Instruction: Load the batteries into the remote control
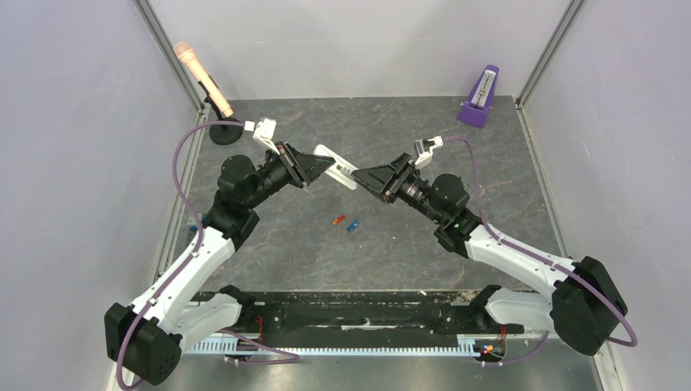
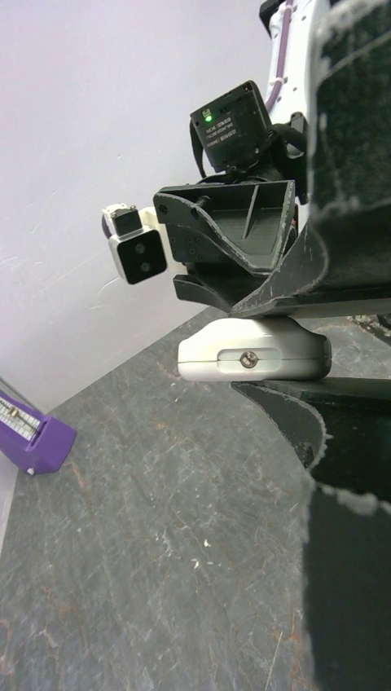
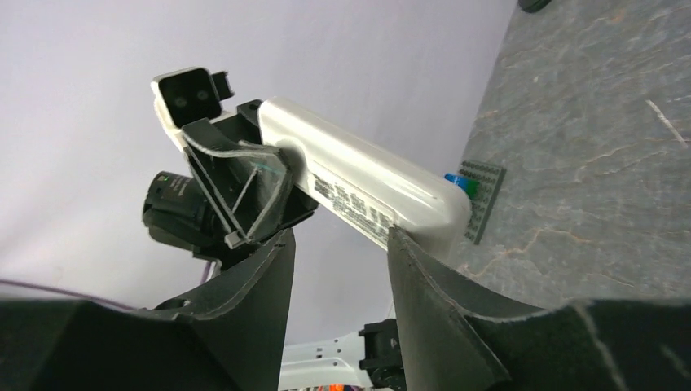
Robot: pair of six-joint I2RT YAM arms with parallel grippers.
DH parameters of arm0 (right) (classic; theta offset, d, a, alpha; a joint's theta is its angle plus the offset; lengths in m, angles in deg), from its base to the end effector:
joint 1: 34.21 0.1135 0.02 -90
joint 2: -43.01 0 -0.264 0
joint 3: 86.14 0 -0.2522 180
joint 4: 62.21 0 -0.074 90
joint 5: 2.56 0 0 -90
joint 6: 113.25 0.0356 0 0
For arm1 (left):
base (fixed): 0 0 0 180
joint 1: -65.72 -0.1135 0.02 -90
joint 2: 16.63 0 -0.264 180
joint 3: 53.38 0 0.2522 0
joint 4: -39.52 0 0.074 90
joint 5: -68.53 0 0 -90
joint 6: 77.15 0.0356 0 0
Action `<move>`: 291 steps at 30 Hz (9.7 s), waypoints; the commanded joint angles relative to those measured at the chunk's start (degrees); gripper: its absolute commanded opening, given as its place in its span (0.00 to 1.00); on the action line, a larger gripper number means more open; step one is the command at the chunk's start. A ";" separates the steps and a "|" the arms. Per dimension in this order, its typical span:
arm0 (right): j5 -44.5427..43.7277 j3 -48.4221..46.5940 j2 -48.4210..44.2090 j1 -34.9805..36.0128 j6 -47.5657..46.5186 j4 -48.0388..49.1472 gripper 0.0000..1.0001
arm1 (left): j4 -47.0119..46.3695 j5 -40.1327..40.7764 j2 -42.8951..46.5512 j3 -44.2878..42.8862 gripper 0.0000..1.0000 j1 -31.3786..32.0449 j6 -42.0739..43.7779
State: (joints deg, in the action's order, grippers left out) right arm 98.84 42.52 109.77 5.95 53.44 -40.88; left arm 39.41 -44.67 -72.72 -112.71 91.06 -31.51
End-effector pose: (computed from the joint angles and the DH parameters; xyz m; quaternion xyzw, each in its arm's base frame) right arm 0.1997 0.1777 0.3002 0.1388 0.6559 0.6644 0.3303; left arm 0.2028 -0.1116 0.3531 0.0332 0.6871 -0.5204 0.5060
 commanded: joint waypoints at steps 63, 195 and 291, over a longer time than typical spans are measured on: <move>-1.42 -6.89 1.84 0.47 -7.28 -13.17 0.40 | 2.09 1.54 0.47 -3.21 0.02 0.94 4.98; 2.74 0.84 5.93 -0.43 1.95 -5.29 0.40 | 8.51 10.76 -0.32 -0.51 0.02 8.23 9.95; 8.15 5.81 12.23 -0.70 9.18 28.92 0.23 | 2.16 4.73 -2.02 -0.60 0.02 8.23 -1.27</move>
State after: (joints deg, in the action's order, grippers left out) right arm 102.75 49.68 121.38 3.70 60.58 -22.41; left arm 45.64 -31.64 -73.90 -112.38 97.22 -26.68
